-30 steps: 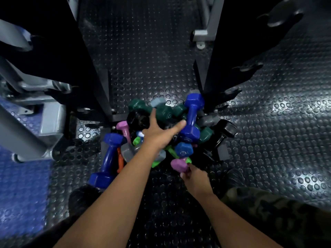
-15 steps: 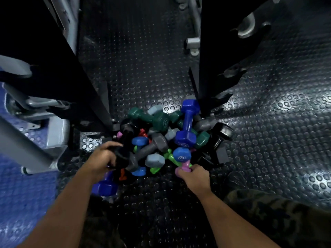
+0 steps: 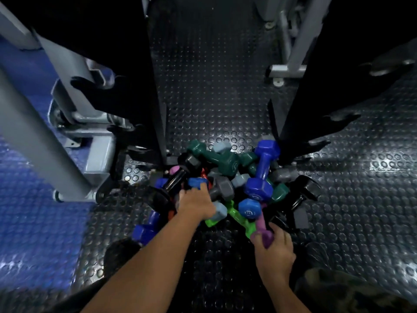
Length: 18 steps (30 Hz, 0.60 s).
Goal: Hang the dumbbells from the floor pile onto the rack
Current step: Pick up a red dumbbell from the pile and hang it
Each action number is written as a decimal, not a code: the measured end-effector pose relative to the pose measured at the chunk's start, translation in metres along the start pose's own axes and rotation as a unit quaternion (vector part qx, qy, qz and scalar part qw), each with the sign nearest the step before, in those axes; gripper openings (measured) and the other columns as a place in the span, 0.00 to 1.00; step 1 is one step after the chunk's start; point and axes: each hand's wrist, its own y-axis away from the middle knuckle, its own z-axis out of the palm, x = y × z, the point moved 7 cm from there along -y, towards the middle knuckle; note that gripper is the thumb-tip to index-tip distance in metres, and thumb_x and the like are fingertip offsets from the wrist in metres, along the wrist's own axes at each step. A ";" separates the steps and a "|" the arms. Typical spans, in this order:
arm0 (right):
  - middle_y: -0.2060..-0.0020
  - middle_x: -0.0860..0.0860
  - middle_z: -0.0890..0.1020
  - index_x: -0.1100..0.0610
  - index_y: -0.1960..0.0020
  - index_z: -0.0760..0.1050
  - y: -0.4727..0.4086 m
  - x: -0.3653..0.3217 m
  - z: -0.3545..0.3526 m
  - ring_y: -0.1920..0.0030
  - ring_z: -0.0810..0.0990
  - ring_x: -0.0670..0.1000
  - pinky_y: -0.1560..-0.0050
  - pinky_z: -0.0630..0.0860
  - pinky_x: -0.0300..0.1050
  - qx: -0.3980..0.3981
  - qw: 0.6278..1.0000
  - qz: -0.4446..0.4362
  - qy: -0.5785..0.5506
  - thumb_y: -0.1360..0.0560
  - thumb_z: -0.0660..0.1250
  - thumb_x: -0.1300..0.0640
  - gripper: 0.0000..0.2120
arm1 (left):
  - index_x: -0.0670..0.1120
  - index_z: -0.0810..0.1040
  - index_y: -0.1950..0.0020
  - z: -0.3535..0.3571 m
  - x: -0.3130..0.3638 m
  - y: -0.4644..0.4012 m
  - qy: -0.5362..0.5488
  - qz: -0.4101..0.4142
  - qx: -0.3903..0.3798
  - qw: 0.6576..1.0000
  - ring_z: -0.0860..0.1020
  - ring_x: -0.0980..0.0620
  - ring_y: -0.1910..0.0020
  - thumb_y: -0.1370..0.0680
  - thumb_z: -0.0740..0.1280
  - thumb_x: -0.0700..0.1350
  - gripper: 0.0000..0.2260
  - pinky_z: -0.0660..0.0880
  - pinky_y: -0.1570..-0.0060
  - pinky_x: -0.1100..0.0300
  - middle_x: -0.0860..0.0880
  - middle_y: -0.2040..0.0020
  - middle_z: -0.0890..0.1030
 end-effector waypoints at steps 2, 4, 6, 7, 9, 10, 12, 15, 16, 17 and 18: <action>0.42 0.47 0.78 0.48 0.36 0.79 -0.004 -0.014 0.001 0.43 0.78 0.52 0.33 0.73 0.63 -0.012 0.999 -0.022 -0.023 0.24 0.73 0.51 0.17 | 0.47 0.56 0.21 0.007 -0.002 -0.002 -0.052 0.006 0.012 0.999 0.78 0.42 0.40 0.23 0.66 0.52 0.34 0.62 0.31 0.44 0.44 0.38 0.79; 0.46 0.46 0.78 0.49 0.39 0.81 -0.010 -0.034 0.000 0.45 0.79 0.51 0.35 0.74 0.59 -0.010 0.998 -0.053 -0.040 0.23 0.71 0.54 0.13 | 0.49 0.58 0.22 0.007 -0.008 0.000 -0.060 0.021 0.037 0.997 0.77 0.42 0.40 0.24 0.68 0.48 0.33 0.62 0.33 0.44 0.45 0.40 0.79; 0.49 0.49 0.79 0.53 0.43 0.82 -0.016 -0.056 -0.001 0.49 0.78 0.51 0.42 0.73 0.43 -0.004 0.993 -0.076 -0.085 0.22 0.71 0.58 0.09 | 0.52 0.58 0.21 0.007 -0.015 0.002 -0.050 0.034 0.056 0.997 0.75 0.43 0.38 0.25 0.69 0.45 0.34 0.62 0.33 0.45 0.46 0.39 0.78; 0.49 0.50 0.80 0.54 0.43 0.82 -0.020 -0.068 0.000 0.51 0.78 0.50 0.44 0.71 0.39 -0.009 0.990 -0.091 -0.105 0.22 0.71 0.59 0.08 | 0.54 0.59 0.22 0.008 -0.017 0.004 -0.046 0.038 0.067 0.996 0.74 0.43 0.37 0.25 0.69 0.45 0.34 0.61 0.32 0.45 0.47 0.38 0.78; 0.46 0.48 0.81 0.54 0.42 0.82 -0.026 -0.094 0.004 0.48 0.79 0.49 0.43 0.75 0.44 -0.018 0.983 -0.142 -0.116 0.22 0.71 0.58 0.09 | 0.55 0.60 0.24 0.010 -0.019 0.006 -0.033 0.045 0.080 0.995 0.74 0.43 0.36 0.25 0.70 0.45 0.33 0.61 0.32 0.45 0.47 0.38 0.78; 0.45 0.46 0.81 0.53 0.41 0.82 -0.028 -0.105 0.007 0.45 0.80 0.49 0.41 0.77 0.48 -0.023 0.979 -0.171 -0.112 0.22 0.71 0.57 0.09 | 0.54 0.61 0.25 0.011 -0.019 0.006 -0.027 0.048 0.082 0.995 0.74 0.43 0.37 0.26 0.70 0.45 0.32 0.61 0.32 0.45 0.47 0.38 0.78; 0.43 0.46 0.80 0.54 0.38 0.81 -0.031 -0.122 0.013 0.40 0.79 0.49 0.37 0.77 0.51 -0.042 0.970 -0.220 -0.096 0.21 0.71 0.56 0.12 | 0.54 0.63 0.27 0.010 -0.019 0.008 -0.021 0.048 0.083 0.995 0.74 0.43 0.38 0.26 0.71 0.45 0.30 0.62 0.33 0.46 0.48 0.40 0.79; 0.40 0.49 0.79 0.53 0.32 0.77 -0.036 -0.140 0.023 0.38 0.75 0.53 0.35 0.74 0.52 -0.080 0.960 -0.266 -0.011 0.22 0.70 0.53 0.19 | 0.53 0.66 0.31 0.006 -0.017 0.011 0.005 0.046 0.077 0.996 0.75 0.44 0.39 0.27 0.71 0.46 0.27 0.64 0.35 0.46 0.48 0.42 0.80; 0.38 0.50 0.79 0.52 0.28 0.74 -0.037 -0.144 0.027 0.38 0.74 0.55 0.36 0.72 0.54 -0.086 0.953 -0.286 0.057 0.23 0.69 0.51 0.23 | 0.53 0.67 0.32 0.004 -0.016 0.014 0.021 0.045 0.074 0.996 0.76 0.44 0.39 0.28 0.71 0.46 0.26 0.66 0.36 0.47 0.48 0.42 0.80; 0.34 0.49 0.78 0.50 0.24 0.70 -0.036 -0.147 0.033 0.38 0.73 0.56 0.37 0.71 0.56 -0.096 0.942 -0.297 0.123 0.25 0.69 0.49 0.29 | 0.53 0.67 0.34 0.003 -0.015 0.019 0.039 0.042 0.072 0.996 0.76 0.44 0.39 0.28 0.70 0.46 0.24 0.68 0.37 0.47 0.48 0.42 0.81; 0.30 0.48 0.76 0.47 0.21 0.65 -0.035 -0.150 0.037 0.37 0.72 0.55 0.37 0.70 0.58 -0.109 0.933 -0.298 0.170 0.26 0.68 0.47 0.34 | 0.53 0.68 0.35 0.001 -0.015 0.026 0.055 0.040 0.071 0.995 0.76 0.44 0.39 0.29 0.70 0.47 0.23 0.69 0.39 0.48 0.48 0.42 0.81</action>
